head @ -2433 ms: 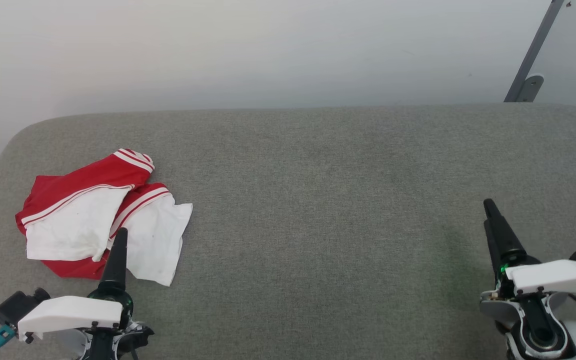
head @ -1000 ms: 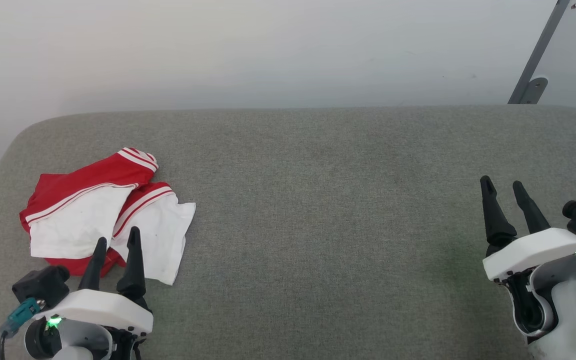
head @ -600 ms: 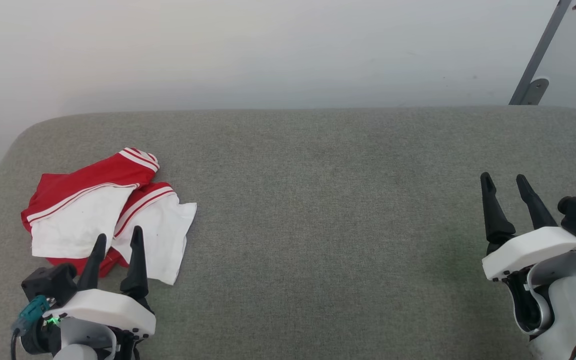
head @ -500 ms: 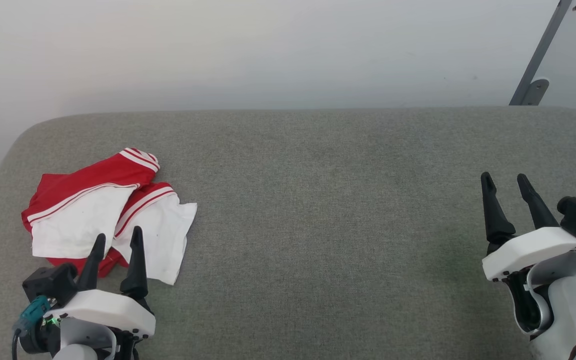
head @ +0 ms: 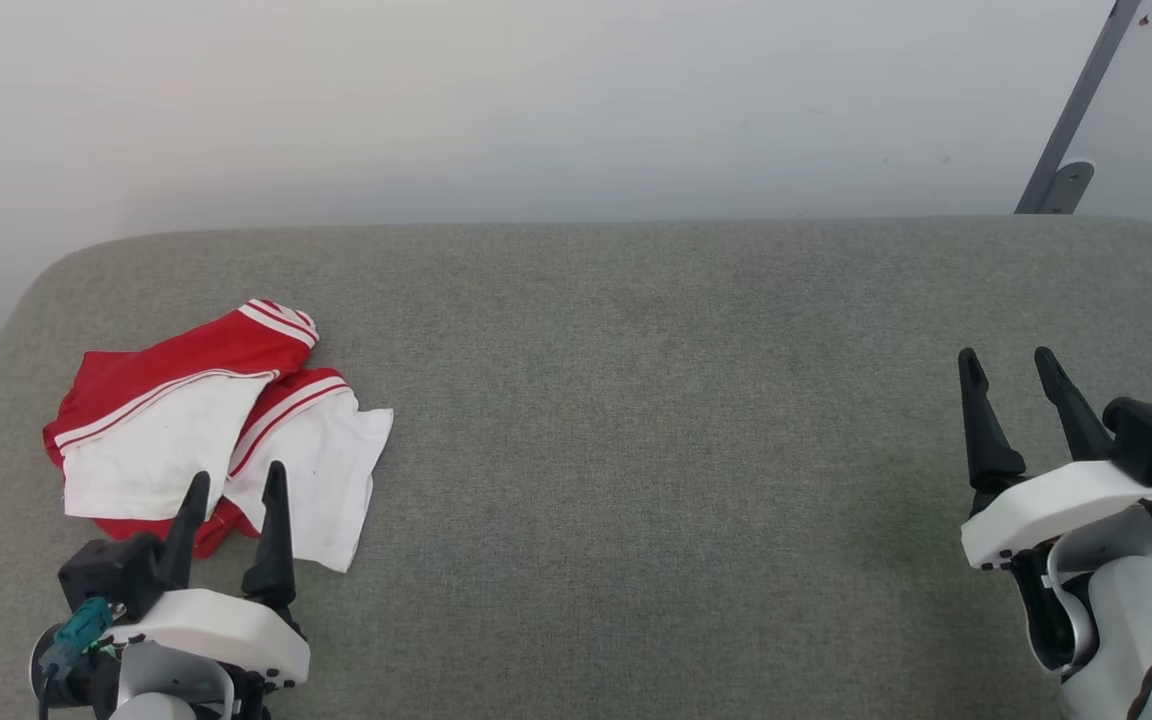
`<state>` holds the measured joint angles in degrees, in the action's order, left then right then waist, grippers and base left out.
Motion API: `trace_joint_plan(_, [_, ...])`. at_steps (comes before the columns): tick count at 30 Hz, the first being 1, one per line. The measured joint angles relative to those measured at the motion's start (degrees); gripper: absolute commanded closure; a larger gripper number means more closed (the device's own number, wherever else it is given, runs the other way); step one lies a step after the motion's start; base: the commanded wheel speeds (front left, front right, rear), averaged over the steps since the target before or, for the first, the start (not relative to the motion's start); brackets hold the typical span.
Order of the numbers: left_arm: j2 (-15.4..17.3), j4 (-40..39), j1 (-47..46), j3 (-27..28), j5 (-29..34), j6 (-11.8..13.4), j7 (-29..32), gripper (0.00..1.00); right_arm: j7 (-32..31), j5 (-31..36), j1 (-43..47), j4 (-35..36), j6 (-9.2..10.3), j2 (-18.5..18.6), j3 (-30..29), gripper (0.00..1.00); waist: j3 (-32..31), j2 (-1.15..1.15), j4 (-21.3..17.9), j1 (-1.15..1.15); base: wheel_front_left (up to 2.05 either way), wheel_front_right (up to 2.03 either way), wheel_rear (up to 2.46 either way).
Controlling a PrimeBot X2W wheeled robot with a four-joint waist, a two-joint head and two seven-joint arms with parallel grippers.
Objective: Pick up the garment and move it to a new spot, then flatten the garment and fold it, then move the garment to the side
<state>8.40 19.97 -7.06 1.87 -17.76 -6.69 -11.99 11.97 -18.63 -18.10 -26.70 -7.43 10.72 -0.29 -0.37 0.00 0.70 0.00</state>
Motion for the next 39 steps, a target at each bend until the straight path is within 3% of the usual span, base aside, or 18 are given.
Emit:
trace_joint_plan(28, [0.8, 1.9, -0.7, -0.2, 9.3, -0.7, -3.0, 0.00, 3.0, 7.7, 1.1, -2.4, -0.05, -0.5, -1.0, 0.00, -0.4, 0.00, 0.9, 0.00, 0.00, 0.00, 0.00])
trace_joint_plan(39, [0.7, 2.2, -0.6, -0.8, 5.9, -0.7, -3.0, 0.00, 3.0, 6.4, 1.3, -2.7, -0.05, -0.8, -1.9, 0.00, -0.5, 0.00, 1.0, 0.00, 0.00, 0.00, 0.00])
